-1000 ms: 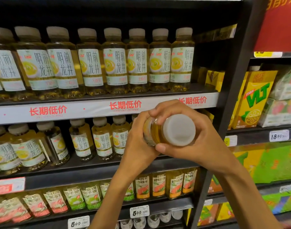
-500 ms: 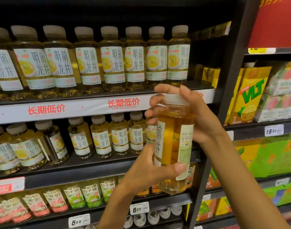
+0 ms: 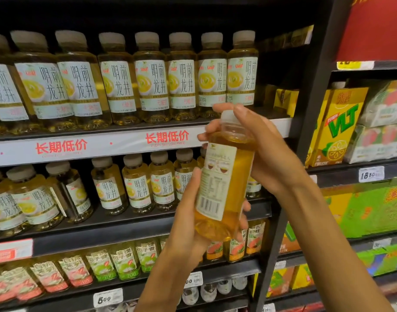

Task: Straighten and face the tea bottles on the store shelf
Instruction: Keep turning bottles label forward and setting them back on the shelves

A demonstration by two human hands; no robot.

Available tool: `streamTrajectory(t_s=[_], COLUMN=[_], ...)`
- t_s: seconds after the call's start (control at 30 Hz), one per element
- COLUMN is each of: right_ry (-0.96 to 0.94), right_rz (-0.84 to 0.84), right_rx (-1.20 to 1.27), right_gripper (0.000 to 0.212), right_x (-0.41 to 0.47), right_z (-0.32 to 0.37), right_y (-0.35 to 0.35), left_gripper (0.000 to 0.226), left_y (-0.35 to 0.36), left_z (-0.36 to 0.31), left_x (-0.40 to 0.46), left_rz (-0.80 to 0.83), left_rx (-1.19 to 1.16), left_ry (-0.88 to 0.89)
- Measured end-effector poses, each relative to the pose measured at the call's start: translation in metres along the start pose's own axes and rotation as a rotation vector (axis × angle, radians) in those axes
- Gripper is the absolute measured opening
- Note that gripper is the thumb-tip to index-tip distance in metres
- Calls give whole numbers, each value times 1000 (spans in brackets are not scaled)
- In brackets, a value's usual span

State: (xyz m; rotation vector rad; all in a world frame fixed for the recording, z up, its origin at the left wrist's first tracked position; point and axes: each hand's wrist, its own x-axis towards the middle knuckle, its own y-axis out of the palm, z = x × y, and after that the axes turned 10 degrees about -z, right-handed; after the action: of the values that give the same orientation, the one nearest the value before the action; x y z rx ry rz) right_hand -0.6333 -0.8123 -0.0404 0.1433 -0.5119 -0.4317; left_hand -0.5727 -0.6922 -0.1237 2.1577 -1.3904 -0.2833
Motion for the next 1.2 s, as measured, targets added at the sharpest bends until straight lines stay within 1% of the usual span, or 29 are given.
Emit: streamTrajectory(t_s=[0.03, 0.07, 0.1, 0.17, 0.2, 0.23, 0.3, 0.37, 0.4, 0.43, 0.5, 0.57, 0.6, 0.67, 0.7, 0.77, 0.8, 0.83, 0.9, 0.93, 0.97, 1.0, 1.07, 1.13, 1.2], right_ry=[11, 14, 9, -35, -76, -127, -215, -198, -150, -81, 34, 58, 48, 9, -11, -59, -89, -113, -117, -98, -69, -33, 50, 108, 158], right_rz=[16, 16, 5, -41, -81, -140, -281, -359, -347, -305, -193, -102, -71, -45, -52, -104, -144, -171, -175, -162, -146, -126, -73, -52, -56], right_rx=[49, 80, 89, 31, -41, -134, -306, -360, -332, -263, -78, 24, 55, 83, 66, -47, -133, -213, -297, -307, -303, -269, -123, -8, 38], right_gripper=[31, 28, 24, 19, 18, 19, 23, 28, 31, 35, 40, 40, 38, 32, 31, 30, 30, 30, 34, 35, 36, 35, 37, 38, 41], right_x=[0, 0, 0, -2, -3, -4, -5, -3, -1, 2, 5, 7, 7, 6, 6, 4, 5, 6, 7, 8, 9, 10, 9, 10, 11], right_z=[-2, -4, -5, -5, -4, -4, -4, -4, -2, 1, 5, 4, 3, 1, 0, 1, 2, 2, 2, 1, -1, -3, -7, -13, -16], right_y=[2, 4, 5, 6, 6, 8, 14, 17, 15, 13, 8, 5, 6, 6, 5, 5, 6, 7, 10, 10, 8, 7, 5, 2, 2], left_gripper=[66, 67, 69, 68, 65, 62, 52, 41, 41, 46, 62, 71, 72, 72, 68, 53, 48, 48, 53, 56, 58, 62, 66, 69, 73], left_y=[0, -1, -4, -12, -14, -14, -8, -1, 1, 0, 1, 1, 0, -1, -3, -4, -3, -3, 0, 1, 1, 2, 6, 9, 12], left_z=[-1, -1, 0, 1, 1, 0, -1, 0, -1, -3, -8, -10, -9, -4, -3, -5, -7, -8, -6, -5, -5, -6, -11, -11, -10], left_x=[0, 0, 1, 2, 2, 2, 2, 4, 5, 6, 6, 5, 5, 7, 7, 7, 6, 5, 5, 5, 5, 4, 2, 0, -1], left_rz=[68, 91, 74, -101, -203, -254, -237, -228, -218, -187, -84, 19, 34, 10, -47, -163, -179, -171, -198, -217, -214, -178, -72, -20, 29], left_rx=[-69, -70, -18, 218, 336, 423, 534, 530, 479, 394, 171, 42, 33, 57, 112, 245, 317, 394, 469, 437, 355, 238, -7, -154, -296], left_ry=[-65, -97, -98, 1, 83, 157, 250, 273, 264, 228, 87, -24, -47, -35, 13, 144, 194, 228, 222, 195, 159, 109, -27, -112, -158])
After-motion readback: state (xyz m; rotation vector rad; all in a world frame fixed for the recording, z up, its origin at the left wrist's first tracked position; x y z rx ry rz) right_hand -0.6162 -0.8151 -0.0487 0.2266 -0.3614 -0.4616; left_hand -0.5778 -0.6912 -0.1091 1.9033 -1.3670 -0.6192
